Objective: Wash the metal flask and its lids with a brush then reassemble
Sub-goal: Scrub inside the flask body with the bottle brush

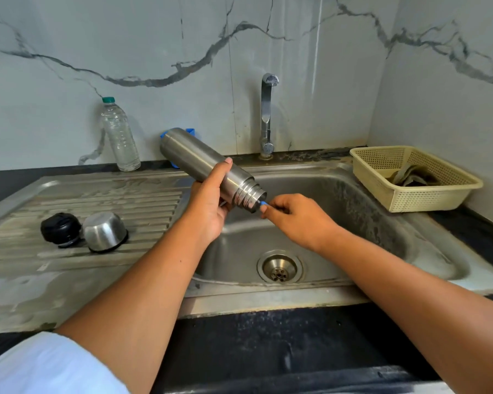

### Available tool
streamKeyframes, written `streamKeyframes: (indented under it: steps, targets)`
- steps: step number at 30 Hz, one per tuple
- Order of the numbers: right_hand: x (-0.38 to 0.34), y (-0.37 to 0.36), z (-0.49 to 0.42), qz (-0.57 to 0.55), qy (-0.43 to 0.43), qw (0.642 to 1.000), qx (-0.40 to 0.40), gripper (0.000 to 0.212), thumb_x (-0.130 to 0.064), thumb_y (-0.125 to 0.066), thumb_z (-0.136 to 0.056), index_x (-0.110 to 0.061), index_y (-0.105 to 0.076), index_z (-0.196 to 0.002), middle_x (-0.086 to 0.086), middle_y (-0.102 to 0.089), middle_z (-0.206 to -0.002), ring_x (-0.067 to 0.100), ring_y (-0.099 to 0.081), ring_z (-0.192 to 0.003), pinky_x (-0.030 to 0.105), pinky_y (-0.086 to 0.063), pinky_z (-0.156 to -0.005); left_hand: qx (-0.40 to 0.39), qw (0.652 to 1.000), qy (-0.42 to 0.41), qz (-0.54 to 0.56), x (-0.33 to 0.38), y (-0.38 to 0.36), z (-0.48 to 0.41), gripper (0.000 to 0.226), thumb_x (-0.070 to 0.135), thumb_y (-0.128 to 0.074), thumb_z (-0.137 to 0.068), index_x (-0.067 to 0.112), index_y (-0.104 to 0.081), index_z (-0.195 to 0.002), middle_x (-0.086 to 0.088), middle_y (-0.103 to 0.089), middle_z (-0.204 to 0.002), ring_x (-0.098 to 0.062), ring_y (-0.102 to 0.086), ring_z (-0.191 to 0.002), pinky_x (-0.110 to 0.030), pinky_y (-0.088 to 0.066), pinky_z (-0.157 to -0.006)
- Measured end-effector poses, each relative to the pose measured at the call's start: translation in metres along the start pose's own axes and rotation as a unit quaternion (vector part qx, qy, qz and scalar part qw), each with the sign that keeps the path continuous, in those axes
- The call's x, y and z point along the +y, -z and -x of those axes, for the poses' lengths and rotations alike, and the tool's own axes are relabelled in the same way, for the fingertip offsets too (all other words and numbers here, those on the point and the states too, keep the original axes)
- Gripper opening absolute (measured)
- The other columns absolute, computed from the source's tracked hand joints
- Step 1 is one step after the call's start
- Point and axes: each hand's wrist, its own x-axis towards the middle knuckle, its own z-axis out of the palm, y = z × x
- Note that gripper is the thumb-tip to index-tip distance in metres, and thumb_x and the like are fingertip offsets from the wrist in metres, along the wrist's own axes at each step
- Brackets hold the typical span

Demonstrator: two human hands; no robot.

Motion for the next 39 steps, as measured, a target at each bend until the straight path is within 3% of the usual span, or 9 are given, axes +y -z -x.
streamKeyframes:
  steps: [6,8,11,14,18,20,27,33,39]
  targets:
    - [0.004,0.009,-0.005,0.004,0.022,1.0,-0.003,0.027,-0.042,-0.057,-0.101,-0.023,-0.074,-0.095,-0.004,-0.053,-0.064,0.009,-0.048,-0.057,0.024,-0.035,-0.054,-0.01,1.0,-0.005,0.0,0.002,-0.006,0.003,0.053,0.029,-0.077,-0.09,0.012,-0.056,-0.135,-0.012,-0.071,-0.126,-0.023,-0.071,-0.109,-0.032,-0.06,-0.069]
    - [0.004,0.01,-0.006,-0.086,-0.007,0.995,-0.042,0.029,-0.041,-0.055,-0.103,-0.02,-0.074,-0.096,-0.004,-0.046,-0.062,0.01,-0.039,-0.052,0.024,-0.031,-0.051,-0.015,1.0,-0.004,0.007,0.002,-0.006,0.002,0.053,0.028,-0.077,-0.09,0.012,-0.056,-0.135,-0.013,-0.071,-0.128,-0.023,-0.071,-0.111,-0.032,-0.06,-0.07]
    - [0.002,0.014,-0.004,-0.324,-0.131,0.924,-0.155,0.035,-0.042,-0.049,-0.106,-0.014,-0.07,-0.1,-0.007,-0.031,-0.06,0.007,-0.022,-0.048,0.02,-0.016,-0.043,-0.031,0.999,0.005,0.032,0.004,-0.006,0.003,0.051,0.029,-0.075,-0.091,0.01,-0.056,-0.135,-0.013,-0.071,-0.126,-0.023,-0.071,-0.108,-0.031,-0.061,-0.071]
    - [0.001,0.017,-0.003,-0.424,-0.179,0.86,-0.219,0.035,-0.041,-0.047,-0.106,-0.014,-0.068,-0.101,-0.008,-0.026,-0.063,0.005,-0.017,-0.047,0.018,-0.012,-0.041,-0.042,0.998,0.01,0.051,0.005,-0.006,0.004,0.048,0.027,-0.072,-0.093,0.01,-0.056,-0.134,-0.012,-0.072,-0.12,-0.023,-0.07,-0.107,-0.033,-0.061,-0.075]
    - [0.004,0.012,-0.007,-0.21,-0.048,0.973,-0.081,0.034,-0.042,-0.054,-0.104,-0.016,-0.075,-0.098,-0.003,-0.039,-0.061,0.009,-0.031,-0.049,0.023,-0.027,-0.047,-0.049,0.997,0.007,0.066,0.005,-0.005,0.003,0.051,0.025,-0.072,-0.093,0.011,-0.053,-0.138,-0.014,-0.071,-0.127,-0.025,-0.07,-0.114,-0.039,-0.06,-0.091]
    - [0.006,0.012,-0.01,-0.08,0.023,0.997,-0.006,0.025,-0.042,-0.061,-0.1,-0.024,-0.077,-0.094,-0.003,-0.047,-0.06,0.009,-0.041,-0.054,0.026,-0.038,-0.056,-0.047,0.996,0.005,0.08,0.006,-0.005,0.003,0.053,0.024,-0.073,-0.092,0.011,-0.052,-0.139,-0.016,-0.069,-0.13,-0.027,-0.069,-0.118,-0.04,-0.06,-0.093]
    - [0.01,0.014,-0.013,-0.019,0.043,0.999,0.028,0.022,-0.043,-0.063,-0.098,-0.026,-0.076,-0.096,0.0,-0.058,-0.064,0.01,-0.049,-0.058,0.031,-0.045,-0.059,-0.034,0.995,0.006,0.093,0.005,-0.005,0.001,0.061,0.022,-0.078,-0.088,0.013,-0.05,-0.142,-0.014,-0.071,-0.128,-0.027,-0.071,-0.115,-0.039,-0.063,-0.087]
    - [0.005,0.016,-0.009,-0.25,-0.043,0.963,-0.094,0.039,-0.042,-0.053,-0.104,-0.01,-0.074,-0.101,-0.005,-0.038,-0.059,0.009,-0.027,-0.05,0.023,-0.022,-0.046,-0.038,0.997,0.0,0.07,0.006,-0.007,0.001,0.056,0.025,-0.075,-0.091,0.012,-0.052,-0.14,-0.014,-0.069,-0.131,-0.027,-0.069,-0.118,-0.037,-0.063,-0.085]
    - [0.006,0.017,-0.01,-0.26,-0.046,0.959,-0.106,0.036,-0.04,-0.052,-0.105,-0.012,-0.075,-0.103,-0.007,-0.039,-0.059,0.007,-0.029,-0.05,0.02,-0.023,-0.045,-0.042,0.997,0.001,0.07,0.006,-0.007,0.003,0.056,0.025,-0.076,-0.091,0.012,-0.052,-0.139,-0.014,-0.069,-0.131,-0.026,-0.069,-0.117,-0.035,-0.063,-0.081]
